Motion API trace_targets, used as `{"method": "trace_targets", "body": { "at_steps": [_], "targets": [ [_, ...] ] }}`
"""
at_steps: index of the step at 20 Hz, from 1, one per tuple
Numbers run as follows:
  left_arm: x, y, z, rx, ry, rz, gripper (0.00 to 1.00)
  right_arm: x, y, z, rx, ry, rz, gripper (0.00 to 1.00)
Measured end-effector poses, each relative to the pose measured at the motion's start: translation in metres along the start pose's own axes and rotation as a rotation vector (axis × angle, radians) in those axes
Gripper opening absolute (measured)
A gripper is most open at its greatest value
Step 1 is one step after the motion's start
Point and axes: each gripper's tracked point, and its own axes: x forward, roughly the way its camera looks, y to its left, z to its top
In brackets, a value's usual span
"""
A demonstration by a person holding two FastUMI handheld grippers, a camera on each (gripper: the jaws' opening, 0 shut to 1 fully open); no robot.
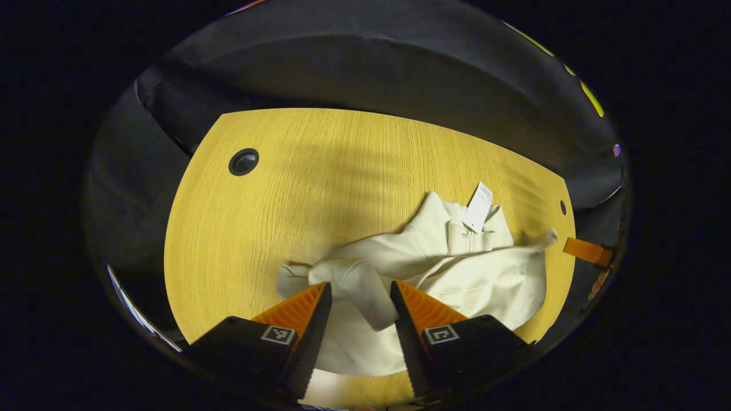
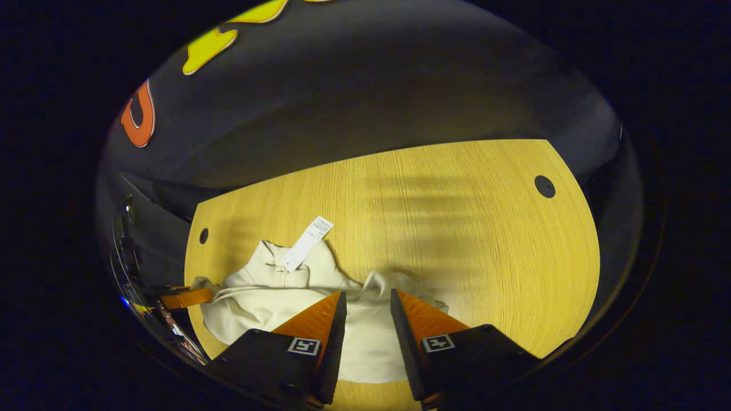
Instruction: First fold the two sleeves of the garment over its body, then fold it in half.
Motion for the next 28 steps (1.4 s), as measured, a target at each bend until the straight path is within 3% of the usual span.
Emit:
{"method": "trace_targets", "body": {
  "at_steps": [1, 2, 3, 4, 5, 10, 15, 16, 18, 28],
  "targets": [
    [-0.003, 0.001, 0.001, 0.005, -0.007, 0.012, 0.72, -0.004, 0.002, -0.001, -0.019, -0.004, 0.004, 0.45],
    [-0.006, 0.002, 0.006, 0.011, -0.031, 0.026, 0.84, -0.007, 0.007, -0.001, -0.038, -0.009, 0.009, 0.58],
    [-0.009, 0.003, 0.009, 0.022, -0.056, 0.042, 0.79, -0.014, 0.006, -0.001, -0.057, -0.014, -0.003, 0.77],
    [-0.014, 0.005, 0.014, 0.035, -0.080, 0.064, 0.84, -0.016, 0.006, -0.001, -0.071, -0.021, -0.011, 0.82],
    [-0.020, 0.005, 0.018, 0.047, -0.102, 0.079, 0.96, -0.021, 0.009, -0.001, -0.075, -0.032, -0.011, 0.91],
    [-0.070, -0.011, 0.034, 0.094, -0.266, 0.078, 0.99, -0.069, 0.015, 0.014, -0.093, -0.155, -0.051, 0.95],
    [-0.148, -0.024, 0.034, 0.075, -0.487, 0.058, 0.99, -0.150, 0.036, 0.013, -0.217, -0.319, -0.059, 0.96],
    [-0.162, -0.024, 0.034, 0.079, -0.530, 0.069, 0.99, -0.171, 0.039, 0.013, -0.230, -0.358, -0.059, 0.92],
    [-0.186, -0.028, 0.029, 0.077, -0.613, 0.084, 0.99, -0.209, 0.049, 0.008, -0.237, -0.439, -0.056, 0.96],
    [-0.316, -0.048, -0.043, 0.061, -0.964, 0.063, 0.98, -0.379, 0.052, -0.039, -0.272, -0.860, -0.111, 0.94]
  ]
}}
